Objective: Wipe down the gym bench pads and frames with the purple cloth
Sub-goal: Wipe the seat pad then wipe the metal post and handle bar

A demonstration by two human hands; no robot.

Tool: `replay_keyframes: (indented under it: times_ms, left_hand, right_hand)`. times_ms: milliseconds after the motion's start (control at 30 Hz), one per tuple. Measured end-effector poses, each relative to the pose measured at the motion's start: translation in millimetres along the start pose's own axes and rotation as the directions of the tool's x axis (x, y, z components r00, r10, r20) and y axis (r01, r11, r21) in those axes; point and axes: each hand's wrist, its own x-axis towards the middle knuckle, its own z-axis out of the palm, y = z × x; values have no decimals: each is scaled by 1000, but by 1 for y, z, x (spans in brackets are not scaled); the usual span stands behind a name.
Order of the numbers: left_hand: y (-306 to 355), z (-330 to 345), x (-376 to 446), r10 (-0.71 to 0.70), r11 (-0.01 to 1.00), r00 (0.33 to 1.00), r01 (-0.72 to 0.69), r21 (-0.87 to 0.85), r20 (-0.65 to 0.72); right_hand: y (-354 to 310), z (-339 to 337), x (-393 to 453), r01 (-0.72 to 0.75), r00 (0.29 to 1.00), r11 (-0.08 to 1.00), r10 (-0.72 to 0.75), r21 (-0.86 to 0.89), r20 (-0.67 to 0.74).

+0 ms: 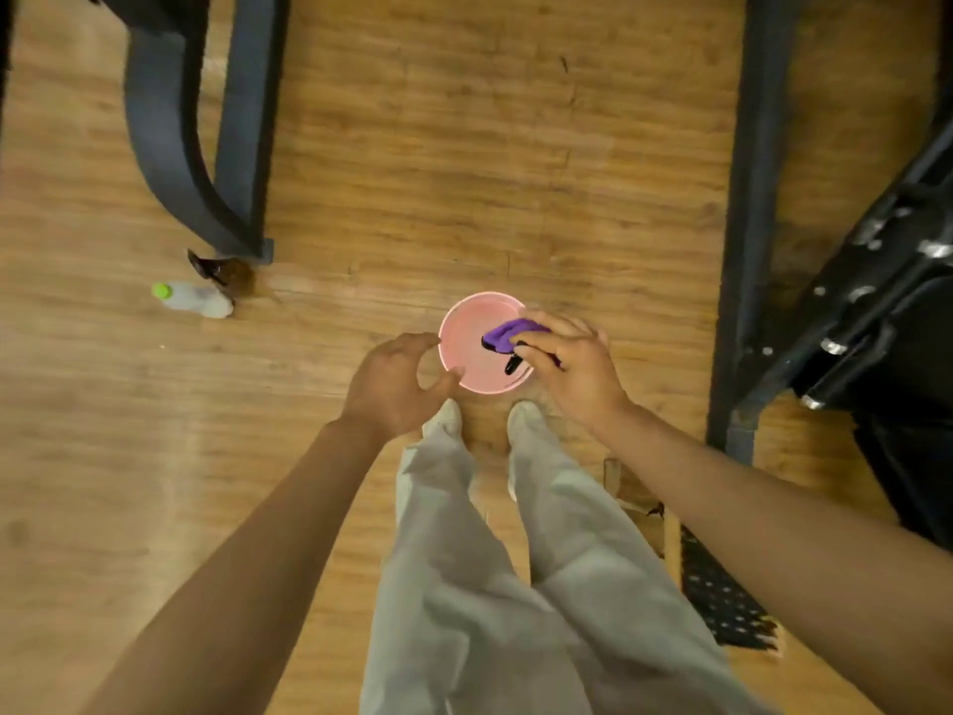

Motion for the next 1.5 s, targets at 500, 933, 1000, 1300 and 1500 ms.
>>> replay_keyframes:
  times_ms: [500, 933, 1000, 1300, 1500]
  left_hand:
    - [-104, 192, 73, -299, 917, 953, 303, -260, 56]
    - [-142, 221, 100, -253, 906, 960, 278, -320, 118]
    - [-141, 220, 103, -251, 897, 961, 276, -345, 115]
    - [-153, 229, 115, -234, 905, 967, 256, -339, 103]
    - [-170, 236, 117, -220, 931, 970, 239, -276, 102]
  right_hand:
    - [171, 186, 93, -356, 859, 933, 303, 55, 413]
    - [216, 241, 92, -510, 752, 856, 399, 80, 524]
    - [215, 244, 96, -522, 769, 850, 433, 71, 470]
    - [198, 295, 53, -381, 799, 923, 300, 53, 521]
    - [201, 320, 30, -276, 812, 961, 226, 13, 538]
